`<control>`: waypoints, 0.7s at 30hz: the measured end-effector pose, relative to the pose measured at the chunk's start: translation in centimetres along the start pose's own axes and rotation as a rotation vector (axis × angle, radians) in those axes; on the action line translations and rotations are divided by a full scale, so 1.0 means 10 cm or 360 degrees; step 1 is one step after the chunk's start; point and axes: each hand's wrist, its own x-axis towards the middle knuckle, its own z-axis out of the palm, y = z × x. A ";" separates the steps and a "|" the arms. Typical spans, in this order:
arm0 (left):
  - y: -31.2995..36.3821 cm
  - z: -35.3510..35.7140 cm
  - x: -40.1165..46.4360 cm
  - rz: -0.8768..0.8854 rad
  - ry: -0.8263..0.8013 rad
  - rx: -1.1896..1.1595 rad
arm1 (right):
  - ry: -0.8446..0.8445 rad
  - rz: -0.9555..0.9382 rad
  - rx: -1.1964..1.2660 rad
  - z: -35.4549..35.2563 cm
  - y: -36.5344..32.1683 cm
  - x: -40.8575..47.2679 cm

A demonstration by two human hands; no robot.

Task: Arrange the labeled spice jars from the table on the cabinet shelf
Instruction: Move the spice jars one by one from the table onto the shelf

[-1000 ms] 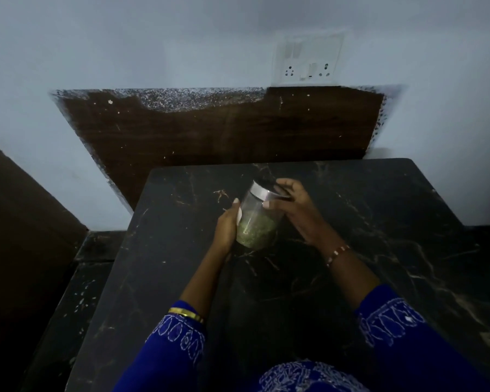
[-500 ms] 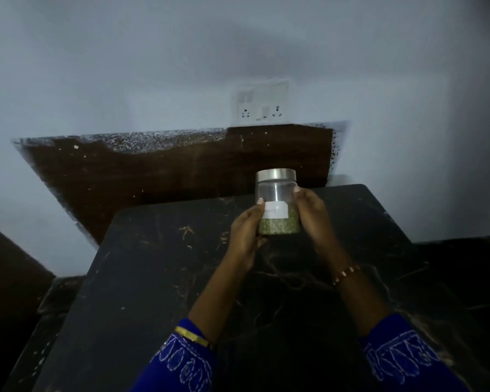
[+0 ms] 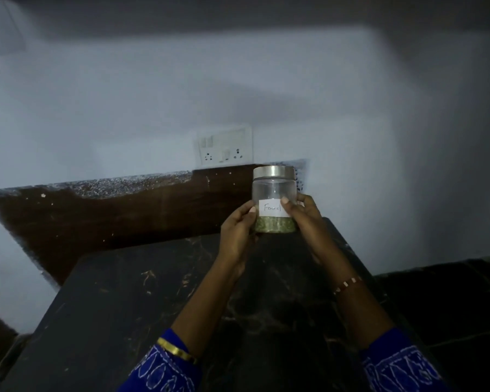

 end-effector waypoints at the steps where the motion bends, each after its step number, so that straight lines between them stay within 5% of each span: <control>1: 0.05 0.09 0.02 0.0042 -0.0011 -0.0009 | 0.0014 -0.0028 -0.0012 -0.06 -0.07 0.04; 14: 0.93 1.31 0.44 0.0582 -0.0028 0.0060 | -0.0004 -0.0618 -0.0240 -0.90 -1.37 0.60; 21: 1.79 1.95 0.68 0.1212 0.0036 0.0427 | 0.0176 -0.1049 -0.0302 -1.20 -2.34 1.02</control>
